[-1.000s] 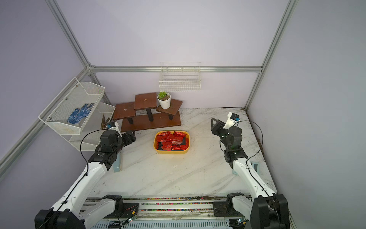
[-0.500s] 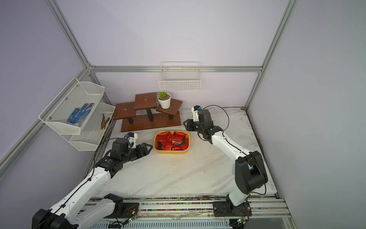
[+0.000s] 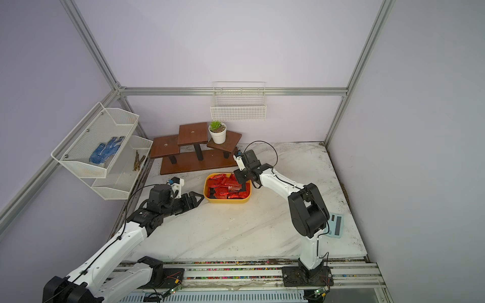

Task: Take the tea bags out of the storage box
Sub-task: Pick up the tea bag from the storage box.

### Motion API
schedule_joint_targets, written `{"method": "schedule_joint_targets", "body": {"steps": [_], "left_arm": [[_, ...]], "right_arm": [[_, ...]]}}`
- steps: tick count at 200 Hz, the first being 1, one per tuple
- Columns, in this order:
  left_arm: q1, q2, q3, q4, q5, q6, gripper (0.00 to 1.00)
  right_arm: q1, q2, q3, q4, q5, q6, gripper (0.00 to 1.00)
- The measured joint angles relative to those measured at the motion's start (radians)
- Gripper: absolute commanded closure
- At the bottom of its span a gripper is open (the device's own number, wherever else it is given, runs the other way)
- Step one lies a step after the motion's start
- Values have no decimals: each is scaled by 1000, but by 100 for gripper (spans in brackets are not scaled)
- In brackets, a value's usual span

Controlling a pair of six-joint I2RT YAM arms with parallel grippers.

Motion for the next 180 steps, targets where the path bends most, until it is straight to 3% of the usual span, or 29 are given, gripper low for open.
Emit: {"method": "schedule_joint_targets", "body": {"steps": [101, 180], "left_arm": [[0, 35, 0, 25, 13, -1, 23], [0, 45, 0, 30, 16, -2, 23]], "right_arm": [[21, 61, 80, -17, 25, -100, 42], [34, 139, 115, -36, 18, -133, 36]]}}
